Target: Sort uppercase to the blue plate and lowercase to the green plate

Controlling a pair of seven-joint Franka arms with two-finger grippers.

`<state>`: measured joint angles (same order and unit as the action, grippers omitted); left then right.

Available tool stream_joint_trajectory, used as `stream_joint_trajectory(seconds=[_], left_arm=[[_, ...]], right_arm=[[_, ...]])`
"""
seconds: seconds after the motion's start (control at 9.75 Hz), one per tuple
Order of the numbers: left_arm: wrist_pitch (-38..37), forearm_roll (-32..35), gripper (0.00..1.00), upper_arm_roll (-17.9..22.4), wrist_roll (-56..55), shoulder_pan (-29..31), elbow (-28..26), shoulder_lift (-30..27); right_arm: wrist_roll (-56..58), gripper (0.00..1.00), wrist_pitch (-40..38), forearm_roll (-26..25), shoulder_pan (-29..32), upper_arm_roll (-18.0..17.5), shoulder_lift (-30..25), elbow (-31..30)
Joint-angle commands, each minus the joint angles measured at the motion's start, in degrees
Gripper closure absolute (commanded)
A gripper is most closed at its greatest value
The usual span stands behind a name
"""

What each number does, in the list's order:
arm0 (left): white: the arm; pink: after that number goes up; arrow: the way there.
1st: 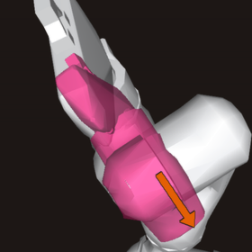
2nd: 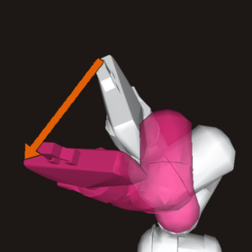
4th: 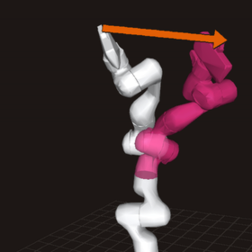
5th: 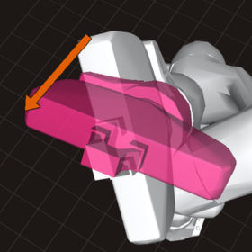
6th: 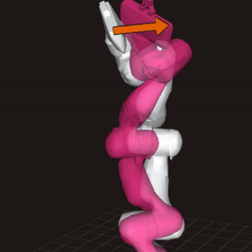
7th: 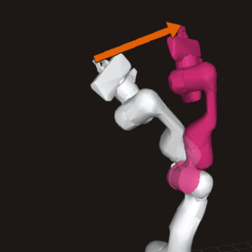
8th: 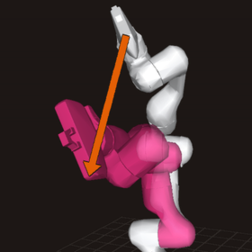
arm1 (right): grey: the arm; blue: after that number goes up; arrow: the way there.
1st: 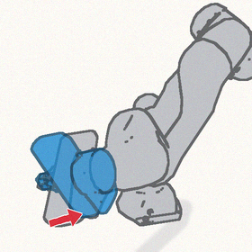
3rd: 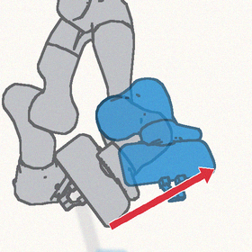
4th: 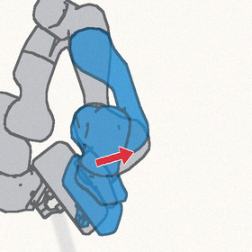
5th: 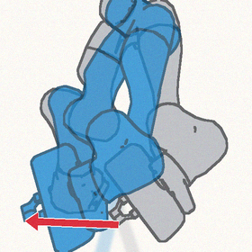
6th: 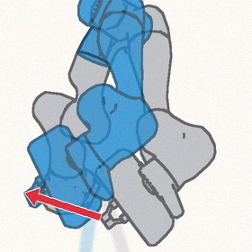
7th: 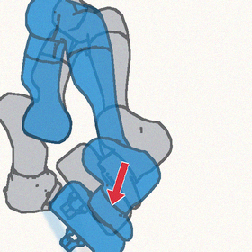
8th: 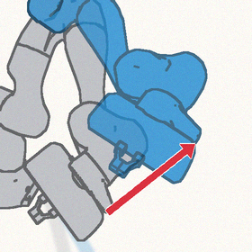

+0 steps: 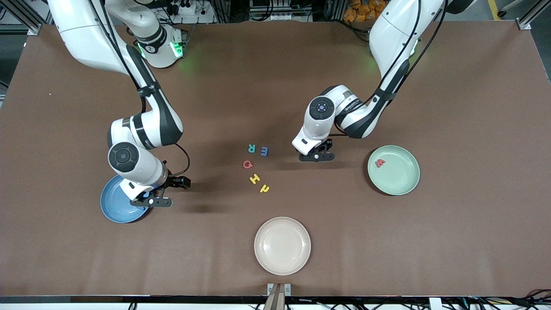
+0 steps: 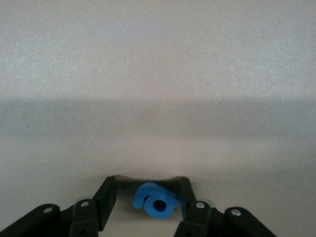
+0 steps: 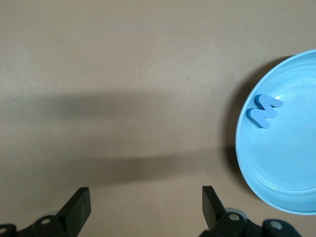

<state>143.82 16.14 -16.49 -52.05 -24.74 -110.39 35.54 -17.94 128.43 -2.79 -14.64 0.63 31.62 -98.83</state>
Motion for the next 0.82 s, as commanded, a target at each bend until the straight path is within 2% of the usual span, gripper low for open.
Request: stream_joint_trajectory(seconds=[0.0,0.51,0.72], left_arm=[[-0.47,-0.85,0.41,-0.47,-0.86,0.39,-0.97,-1.09],[-0.47,-0.85,0.47,-0.47,-0.77,0.39,-0.71,-0.91],[-0.47,-0.85,0.54,-0.47,-0.77,0.39,-0.71,-0.91]], right_arm=[[-0.87,0.00,0.23,-0.82,0.75,-0.45,-0.42,-0.49],[-1.04,0.00,-0.38,-0.64,0.05,-0.63,-0.60,-0.40],[-1.13,0.00,-0.55,-0.47,-0.04,-0.63,-0.77,-0.49]])
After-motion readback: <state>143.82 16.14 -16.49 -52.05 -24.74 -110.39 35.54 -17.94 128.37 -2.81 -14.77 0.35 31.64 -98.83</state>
